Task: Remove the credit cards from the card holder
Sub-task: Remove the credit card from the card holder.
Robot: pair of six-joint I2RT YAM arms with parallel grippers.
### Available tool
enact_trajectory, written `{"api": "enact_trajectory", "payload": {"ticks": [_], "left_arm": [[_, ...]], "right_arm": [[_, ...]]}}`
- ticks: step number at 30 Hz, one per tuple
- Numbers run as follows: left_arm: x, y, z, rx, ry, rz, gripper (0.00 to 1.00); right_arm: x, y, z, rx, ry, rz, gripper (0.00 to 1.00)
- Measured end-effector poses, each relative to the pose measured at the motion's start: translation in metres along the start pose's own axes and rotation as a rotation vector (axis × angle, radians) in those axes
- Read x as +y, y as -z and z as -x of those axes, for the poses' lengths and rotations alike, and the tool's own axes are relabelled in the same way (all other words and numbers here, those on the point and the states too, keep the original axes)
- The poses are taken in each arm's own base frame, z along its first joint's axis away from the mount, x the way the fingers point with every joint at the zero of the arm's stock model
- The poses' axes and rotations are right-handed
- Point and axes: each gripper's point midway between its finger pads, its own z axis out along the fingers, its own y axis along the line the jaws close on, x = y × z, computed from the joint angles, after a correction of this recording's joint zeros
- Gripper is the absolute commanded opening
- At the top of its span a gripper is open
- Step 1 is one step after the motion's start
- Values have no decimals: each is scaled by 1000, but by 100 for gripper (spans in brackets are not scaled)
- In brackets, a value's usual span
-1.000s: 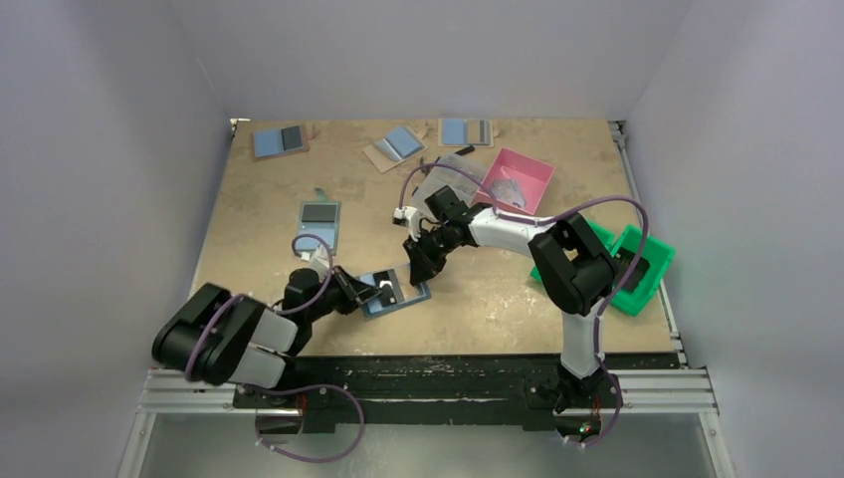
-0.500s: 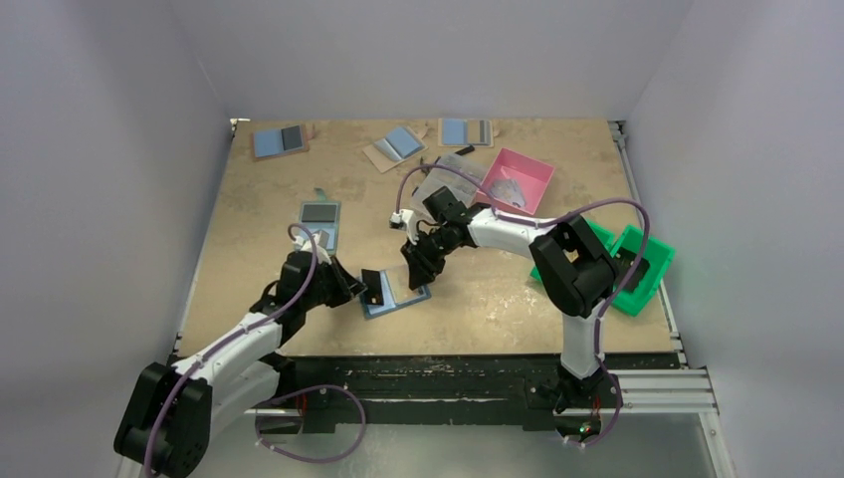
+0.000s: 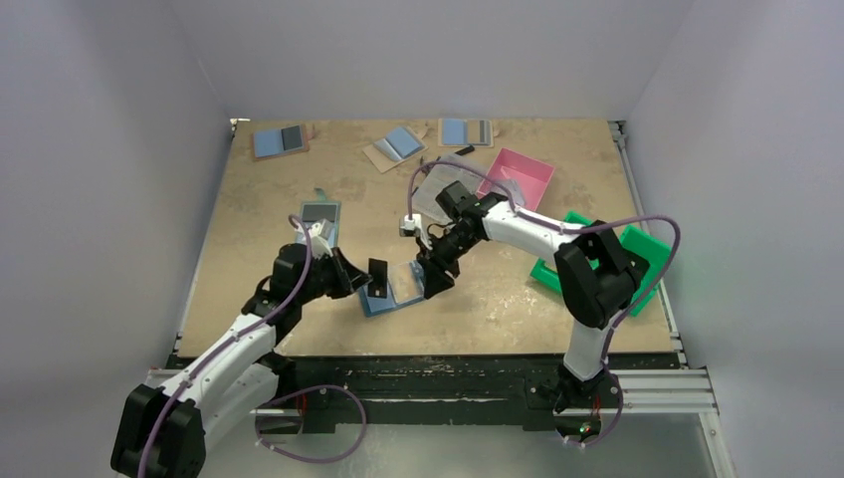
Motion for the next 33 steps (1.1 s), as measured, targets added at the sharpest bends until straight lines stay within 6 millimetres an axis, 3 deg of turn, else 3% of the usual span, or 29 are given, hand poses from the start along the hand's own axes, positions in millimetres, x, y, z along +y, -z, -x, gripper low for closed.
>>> {"api": "enact_trajectory", "payload": {"ticks": [5,12,18,21,28,33], "left_arm": [[-18,0,4,24,-22,-74,0],[-44,-4,9,45,-49,-183,0],[-79,-13,-10,129,-119,-273,0],[-96,-16,-17,159,-149,-316,0],[-110,-19,-24,178,-201,-355,0],[-123,-22,-31,201,-242,-385,0]], "right_arm": [[14,33,18,-78,112,20,49],[21,74,31,-190,244,12,64],[42,80,35,-232,411,60,66],[41,82,33,-236,423,59,68],[30,94,29,-250,376,23,69],[27,90,26,-245,334,33,69]]}}
